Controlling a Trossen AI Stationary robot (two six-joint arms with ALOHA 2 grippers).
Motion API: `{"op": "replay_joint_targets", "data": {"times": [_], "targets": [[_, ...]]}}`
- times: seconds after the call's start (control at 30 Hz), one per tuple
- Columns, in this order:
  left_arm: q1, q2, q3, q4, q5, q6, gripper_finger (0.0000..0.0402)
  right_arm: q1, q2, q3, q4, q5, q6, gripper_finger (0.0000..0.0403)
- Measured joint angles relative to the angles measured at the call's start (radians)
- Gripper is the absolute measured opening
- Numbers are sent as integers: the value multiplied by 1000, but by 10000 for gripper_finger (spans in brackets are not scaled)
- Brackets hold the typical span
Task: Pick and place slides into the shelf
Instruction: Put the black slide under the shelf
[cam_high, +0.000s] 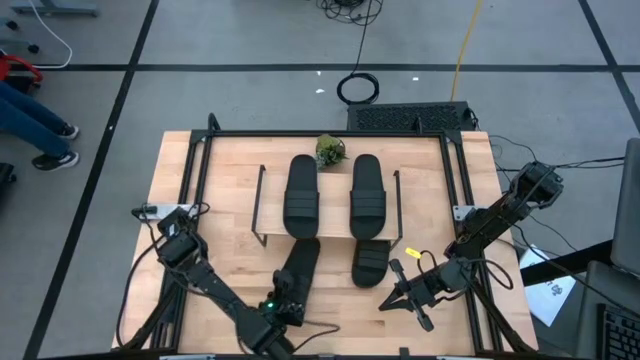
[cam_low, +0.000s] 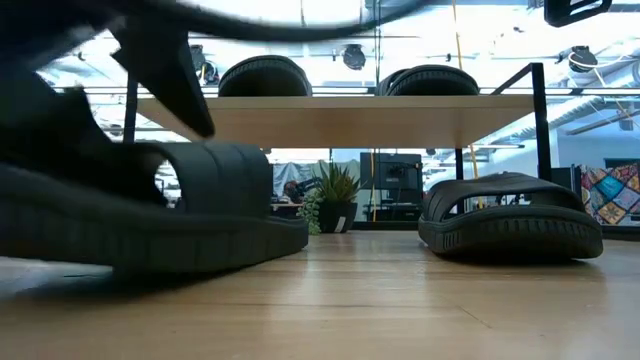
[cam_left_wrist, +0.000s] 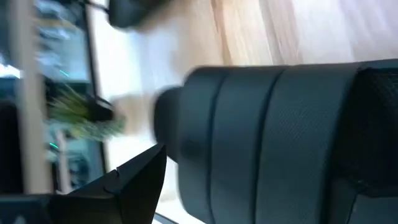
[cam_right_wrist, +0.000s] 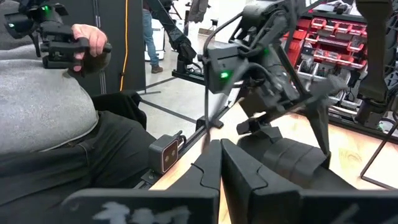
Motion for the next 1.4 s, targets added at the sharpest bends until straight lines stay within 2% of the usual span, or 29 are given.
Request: {"op": "replay_joint_targets", "data": {"times": [0.07, 0.13, 0.23, 0.37, 0.43, 0.63, 0.8, 0.9, 1.07, 1.4], "targets": [[21, 0, -1, 12, 70, 9, 297, 0, 1, 0, -3, 0, 2, 0], [35, -1, -23, 49, 106, 53, 270, 0, 1, 0, -11, 1, 13, 0], [37, -1, -56, 73, 113, 75, 189, 0, 1, 0, -21, 0, 18, 0], [35, -1, -69, 67, 121, 51, 44, 0, 1, 0, -24, 0, 21, 0], [32, -3, -68, 67, 133, 39, 16, 0, 1, 0, -23, 0, 21, 0], [5, 0, -18, -26, 123, -47, 7, 0, 1, 0, -22, 0, 21, 0], [-2, 0, 28, -117, -20, -241, 6, 0, 1, 0, -22, 0, 21, 0], [14, 0, 34, -106, -14, -284, 4, 0, 1, 0, -22, 0, 20, 0], [45, 0, 35, -105, 13, -288, 3, 0, 1, 0, -22, 1, 19, 0], [134, 0, 35, -107, -4, -175, 3, 0, 1, 0, -22, 0, 19, 0]]}}
